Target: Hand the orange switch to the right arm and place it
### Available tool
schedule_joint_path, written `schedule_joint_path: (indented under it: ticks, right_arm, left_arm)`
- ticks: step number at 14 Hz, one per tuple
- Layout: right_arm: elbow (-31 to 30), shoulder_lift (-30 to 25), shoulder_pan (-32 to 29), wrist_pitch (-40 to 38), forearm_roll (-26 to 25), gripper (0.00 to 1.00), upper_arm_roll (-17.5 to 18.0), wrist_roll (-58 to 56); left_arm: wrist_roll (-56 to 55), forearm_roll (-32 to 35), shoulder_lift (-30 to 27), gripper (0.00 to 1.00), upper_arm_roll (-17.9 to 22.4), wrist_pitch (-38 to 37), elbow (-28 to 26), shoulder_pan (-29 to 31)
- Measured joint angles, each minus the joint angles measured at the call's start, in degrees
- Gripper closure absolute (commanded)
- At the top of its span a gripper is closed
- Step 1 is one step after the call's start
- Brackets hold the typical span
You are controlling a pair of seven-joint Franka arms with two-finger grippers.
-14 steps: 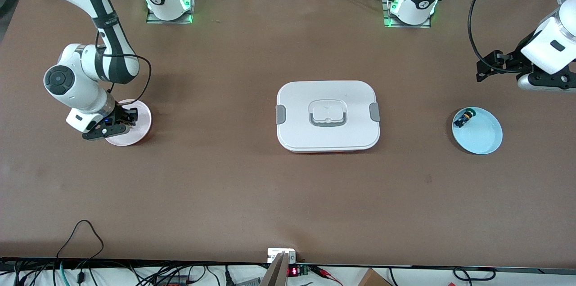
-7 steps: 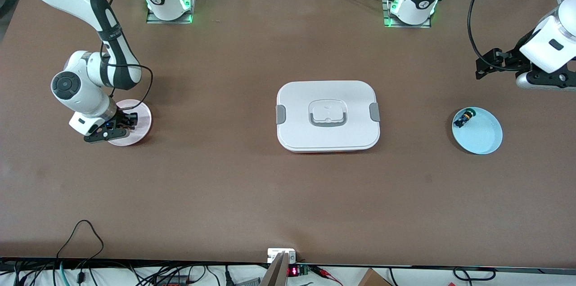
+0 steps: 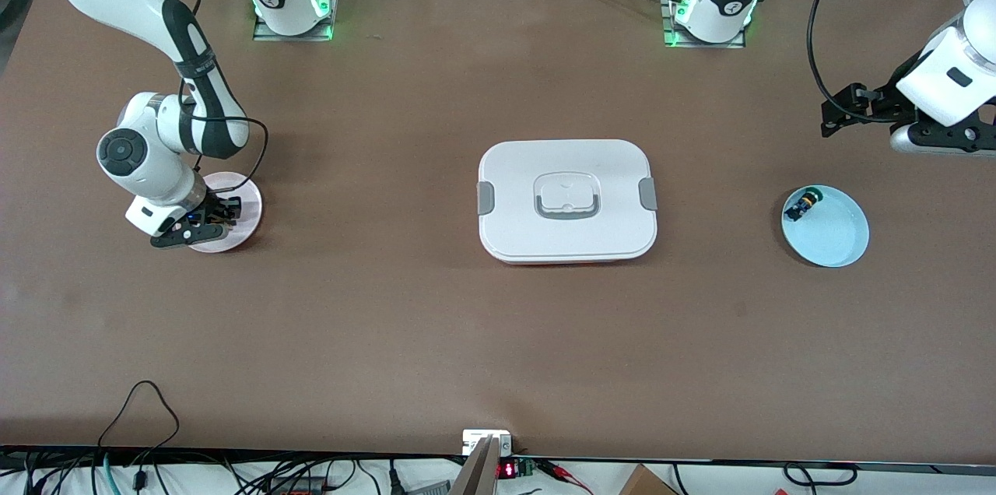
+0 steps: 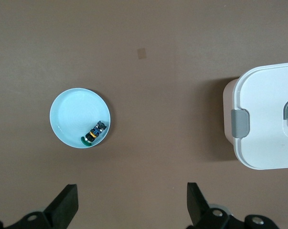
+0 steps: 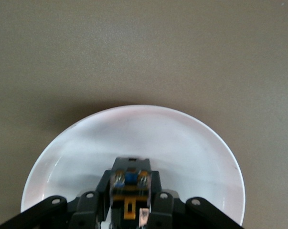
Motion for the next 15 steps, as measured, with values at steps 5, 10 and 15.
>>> schedule_joint_path:
  ticks: [5, 10, 15]
  right_arm:
    - [0.31, -1.26, 0.08, -0.83, 0.00, 0.00, 0.00, 0.02]
    - [1.69, -7.56, 0.10, -5.94, 0.00, 0.00, 0.00, -0.03]
    - [6.68, -16.87, 0.59, -20.99, 0.51, 0.00, 0.93, 0.21]
  left_arm:
    - [0.00, 0.00, -0.01, 0.00, -0.13, 0.00, 0.00, -0.10]
    - [0.00, 0.00, -0.02, 0.00, -0.18, 0.00, 0.02, -0.17]
    - [0.00, 0.00, -0.04, 0.00, -0.19, -0.05, 0.03, -0.17]
